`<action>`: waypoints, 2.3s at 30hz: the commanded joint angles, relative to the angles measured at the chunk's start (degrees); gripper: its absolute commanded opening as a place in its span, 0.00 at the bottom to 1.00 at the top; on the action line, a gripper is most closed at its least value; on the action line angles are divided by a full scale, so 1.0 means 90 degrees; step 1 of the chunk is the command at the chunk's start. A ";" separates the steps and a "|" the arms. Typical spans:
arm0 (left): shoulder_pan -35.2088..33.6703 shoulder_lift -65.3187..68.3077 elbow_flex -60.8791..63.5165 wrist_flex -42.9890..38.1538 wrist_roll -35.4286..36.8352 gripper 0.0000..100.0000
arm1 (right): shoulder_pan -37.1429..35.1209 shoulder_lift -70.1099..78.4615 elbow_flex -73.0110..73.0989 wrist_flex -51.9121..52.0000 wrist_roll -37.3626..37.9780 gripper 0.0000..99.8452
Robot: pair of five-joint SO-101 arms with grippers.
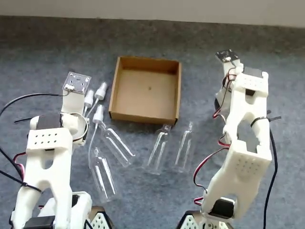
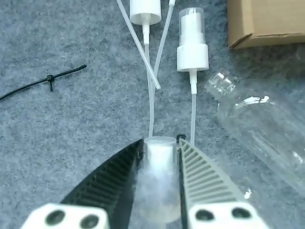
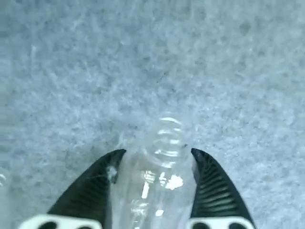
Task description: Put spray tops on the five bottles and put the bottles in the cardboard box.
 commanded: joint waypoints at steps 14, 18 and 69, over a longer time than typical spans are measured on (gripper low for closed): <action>0.1099 -0.0210 -0.4049 0.1358 0.1241 0.05 | -0.2252 -0.3551 -0.0689 0.0923 -0.1729 0.00; 0.1568 -0.0210 -0.5084 0.1348 0.1690 0.05 | -0.2867 -0.4918 0.1636 -0.0591 -0.1856 0.00; 0.4078 0.0757 -0.4977 -0.4454 0.2168 0.05 | -0.4625 -1.0056 0.9548 -0.7780 -0.2667 0.00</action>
